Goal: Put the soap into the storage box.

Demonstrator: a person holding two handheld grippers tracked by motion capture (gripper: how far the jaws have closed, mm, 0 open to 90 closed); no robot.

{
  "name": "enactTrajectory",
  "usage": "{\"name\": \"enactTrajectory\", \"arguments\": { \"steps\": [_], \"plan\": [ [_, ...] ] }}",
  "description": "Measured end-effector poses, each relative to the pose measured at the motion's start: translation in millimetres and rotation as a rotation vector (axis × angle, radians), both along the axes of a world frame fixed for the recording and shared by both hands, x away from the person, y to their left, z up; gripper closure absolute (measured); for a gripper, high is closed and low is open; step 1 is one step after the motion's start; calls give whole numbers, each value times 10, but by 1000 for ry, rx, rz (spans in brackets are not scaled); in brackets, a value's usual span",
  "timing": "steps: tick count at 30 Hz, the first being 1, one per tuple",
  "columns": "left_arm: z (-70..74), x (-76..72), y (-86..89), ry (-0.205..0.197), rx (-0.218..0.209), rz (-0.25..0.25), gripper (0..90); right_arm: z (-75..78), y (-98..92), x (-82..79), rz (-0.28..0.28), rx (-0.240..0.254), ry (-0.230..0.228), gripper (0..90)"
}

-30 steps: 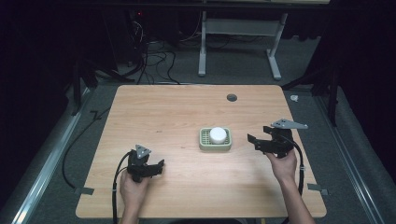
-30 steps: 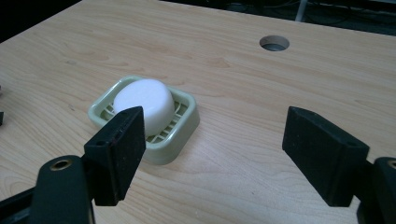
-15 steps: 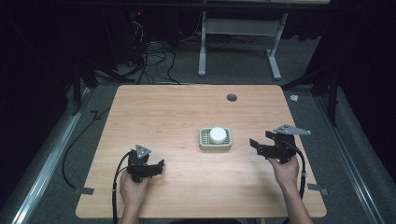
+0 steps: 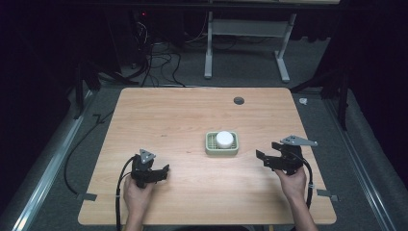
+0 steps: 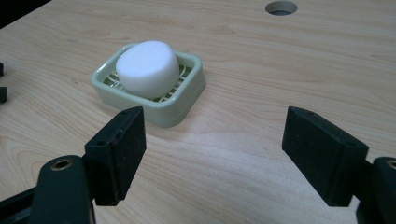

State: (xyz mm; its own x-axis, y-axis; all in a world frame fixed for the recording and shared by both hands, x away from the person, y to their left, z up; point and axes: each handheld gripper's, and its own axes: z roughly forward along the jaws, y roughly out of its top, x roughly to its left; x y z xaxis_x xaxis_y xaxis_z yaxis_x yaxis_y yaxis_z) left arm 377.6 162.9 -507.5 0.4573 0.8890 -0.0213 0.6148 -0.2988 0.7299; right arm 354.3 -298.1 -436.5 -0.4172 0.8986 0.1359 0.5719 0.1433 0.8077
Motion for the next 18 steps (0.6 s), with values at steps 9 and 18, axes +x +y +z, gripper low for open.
{"name": "enactTrajectory", "arguments": {
  "steps": [9,18],
  "plan": [
    [0,0,0,0,0,0,176,-94,25,-32,-6,1,20,226],
    [0,0,0,0,0,0,177,-250,73,-47,-4,-5,52,226]
  ]
}}
